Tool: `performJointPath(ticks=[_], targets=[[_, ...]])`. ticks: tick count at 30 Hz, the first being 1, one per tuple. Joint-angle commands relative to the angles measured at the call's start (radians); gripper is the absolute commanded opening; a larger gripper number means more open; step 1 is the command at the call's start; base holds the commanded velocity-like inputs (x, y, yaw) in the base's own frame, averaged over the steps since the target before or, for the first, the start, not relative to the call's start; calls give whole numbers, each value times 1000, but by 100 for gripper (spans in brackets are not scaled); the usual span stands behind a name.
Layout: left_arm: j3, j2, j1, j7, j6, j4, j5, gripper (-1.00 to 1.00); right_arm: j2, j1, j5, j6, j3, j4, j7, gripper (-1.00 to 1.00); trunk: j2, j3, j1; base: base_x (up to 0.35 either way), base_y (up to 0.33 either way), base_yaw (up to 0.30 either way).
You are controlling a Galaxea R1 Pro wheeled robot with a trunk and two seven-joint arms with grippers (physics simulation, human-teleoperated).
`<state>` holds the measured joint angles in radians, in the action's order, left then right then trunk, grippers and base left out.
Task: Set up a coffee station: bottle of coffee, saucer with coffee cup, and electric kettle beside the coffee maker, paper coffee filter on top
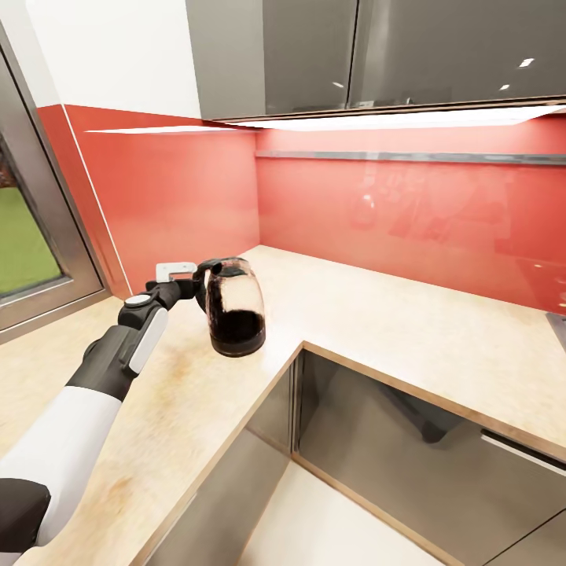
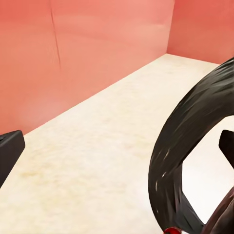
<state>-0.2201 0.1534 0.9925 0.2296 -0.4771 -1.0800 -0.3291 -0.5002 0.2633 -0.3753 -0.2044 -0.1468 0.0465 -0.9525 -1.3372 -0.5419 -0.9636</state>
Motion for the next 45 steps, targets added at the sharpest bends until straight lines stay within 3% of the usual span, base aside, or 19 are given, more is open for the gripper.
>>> performJointPath(ticks=[1, 18, 26, 45], targets=[[-4, 1, 1, 10, -3, -1, -10, 100, 0, 2, -8, -7, -8, 4, -4, 100, -1, -1, 0, 0, 0, 0], [-2, 4, 1, 5, -3, 3, -10, 100, 0, 2, -8, -7, -8, 4, -3, 100, -1, -1, 0, 0, 0, 0], [-2, 3, 1, -64, -3, 7, -10, 100, 0, 2, -7, -7, -8, 4, -3, 100, -1, -1, 0, 0, 0, 0], [-3, 3, 1, -75, -3, 11, -10, 100, 0, 2, -8, -7, -9, 4, -3, 100, -1, -1, 0, 8, 0, 0]])
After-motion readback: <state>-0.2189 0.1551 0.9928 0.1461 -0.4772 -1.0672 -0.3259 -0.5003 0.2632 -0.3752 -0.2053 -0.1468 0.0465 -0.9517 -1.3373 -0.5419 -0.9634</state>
